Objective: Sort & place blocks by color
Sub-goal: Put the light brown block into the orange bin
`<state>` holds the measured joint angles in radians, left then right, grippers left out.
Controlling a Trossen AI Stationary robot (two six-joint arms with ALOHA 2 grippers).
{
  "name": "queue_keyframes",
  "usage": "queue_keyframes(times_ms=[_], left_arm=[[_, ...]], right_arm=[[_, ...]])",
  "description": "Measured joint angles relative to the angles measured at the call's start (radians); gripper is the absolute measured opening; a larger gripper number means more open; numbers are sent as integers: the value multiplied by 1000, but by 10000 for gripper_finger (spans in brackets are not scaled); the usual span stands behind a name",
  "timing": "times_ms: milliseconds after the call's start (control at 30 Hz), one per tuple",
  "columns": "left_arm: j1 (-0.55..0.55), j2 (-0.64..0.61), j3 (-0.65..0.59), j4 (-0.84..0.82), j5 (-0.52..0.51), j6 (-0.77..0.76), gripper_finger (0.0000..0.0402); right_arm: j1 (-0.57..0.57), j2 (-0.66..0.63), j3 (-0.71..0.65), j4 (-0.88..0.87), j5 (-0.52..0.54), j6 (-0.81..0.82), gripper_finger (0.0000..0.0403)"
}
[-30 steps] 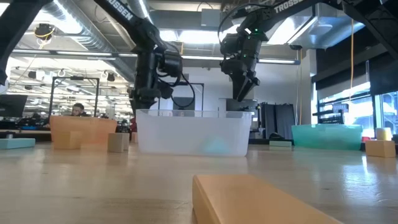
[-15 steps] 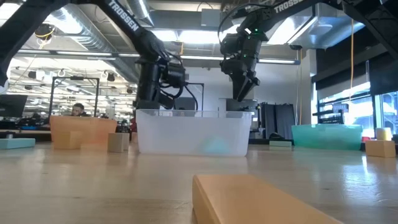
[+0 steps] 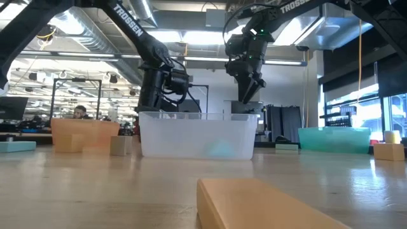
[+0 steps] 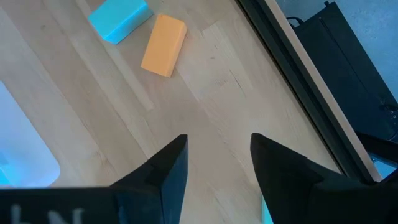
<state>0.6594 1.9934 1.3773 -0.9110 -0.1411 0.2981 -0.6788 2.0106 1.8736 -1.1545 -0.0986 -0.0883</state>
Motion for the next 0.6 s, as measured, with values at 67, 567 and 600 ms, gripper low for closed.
queue_keyframes(times_ms=[67,567,600], left_arm=[[0,0,0,-2,-2,0,52],[-17,-42,0,-98,-6,-83,26],[-19,-51,2,-112,-6,-107,26]], right_arm=[[0,0,0,0,0,0,175],[0,0,0,0,0,0,175],[0,0,0,0,0,0,175]])
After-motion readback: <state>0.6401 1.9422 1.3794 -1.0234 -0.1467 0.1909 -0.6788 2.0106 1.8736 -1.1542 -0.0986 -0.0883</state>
